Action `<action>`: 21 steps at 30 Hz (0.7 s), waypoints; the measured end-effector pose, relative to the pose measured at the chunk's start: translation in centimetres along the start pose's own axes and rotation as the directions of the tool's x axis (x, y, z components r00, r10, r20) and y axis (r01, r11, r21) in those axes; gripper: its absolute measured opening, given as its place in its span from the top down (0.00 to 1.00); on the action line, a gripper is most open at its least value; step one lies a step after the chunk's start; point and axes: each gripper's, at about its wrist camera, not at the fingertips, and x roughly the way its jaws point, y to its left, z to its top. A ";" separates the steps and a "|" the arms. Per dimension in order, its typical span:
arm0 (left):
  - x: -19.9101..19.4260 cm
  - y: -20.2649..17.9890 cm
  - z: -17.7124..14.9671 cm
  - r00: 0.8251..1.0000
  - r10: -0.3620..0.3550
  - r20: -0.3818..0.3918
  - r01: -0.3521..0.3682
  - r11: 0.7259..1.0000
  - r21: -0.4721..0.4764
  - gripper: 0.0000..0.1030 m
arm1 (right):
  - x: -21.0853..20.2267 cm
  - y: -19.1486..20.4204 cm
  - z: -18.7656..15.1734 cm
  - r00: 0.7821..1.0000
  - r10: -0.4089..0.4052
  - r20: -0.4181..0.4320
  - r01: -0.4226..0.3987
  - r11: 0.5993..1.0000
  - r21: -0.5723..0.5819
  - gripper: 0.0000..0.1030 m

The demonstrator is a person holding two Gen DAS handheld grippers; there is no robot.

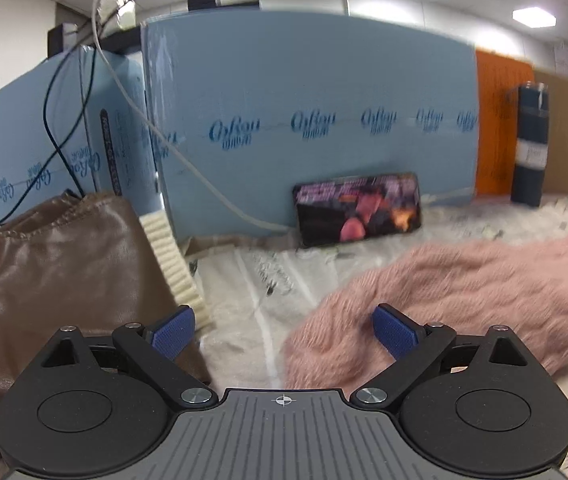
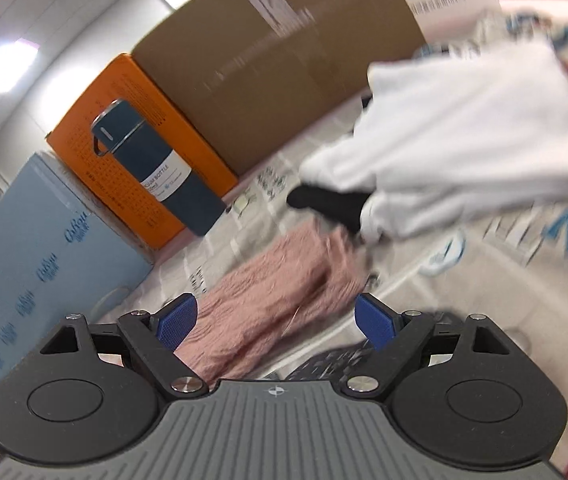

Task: Fold clothes
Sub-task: 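Grasp a sweater cuff with the right gripper and lift it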

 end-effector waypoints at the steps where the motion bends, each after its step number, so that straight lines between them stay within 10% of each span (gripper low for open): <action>1: -0.4 0.0 0.2 1.000 -0.016 0.014 0.016 1.000 -0.012 0.05 | 0.5 0.0 -0.1 1.000 0.018 -0.012 -0.018 1.000 0.021 0.17; 9: -0.6 0.0 -0.1 0.997 -0.080 0.012 0.080 0.996 -0.035 0.05 | 4.6 1.2 -0.4 1.000 0.008 0.002 -0.009 0.999 0.053 0.21; 11: -0.4 0.0 -0.2 0.996 -0.093 0.004 0.093 0.995 -0.037 0.05 | 5.2 1.5 -0.3 0.999 -0.034 0.025 0.034 0.999 0.023 0.34; 14: -0.1 0.1 -0.3 0.994 -0.105 -0.009 0.105 0.994 -0.041 0.05 | 5.2 1.8 -0.7 0.995 -0.065 0.073 0.067 0.997 -0.027 0.80; 21: 0.2 0.3 -0.4 0.993 -0.117 -0.024 0.116 0.993 -0.039 0.05 | 0.5 3.6 -1.2 0.970 0.011 0.242 0.017 0.993 -0.114 0.87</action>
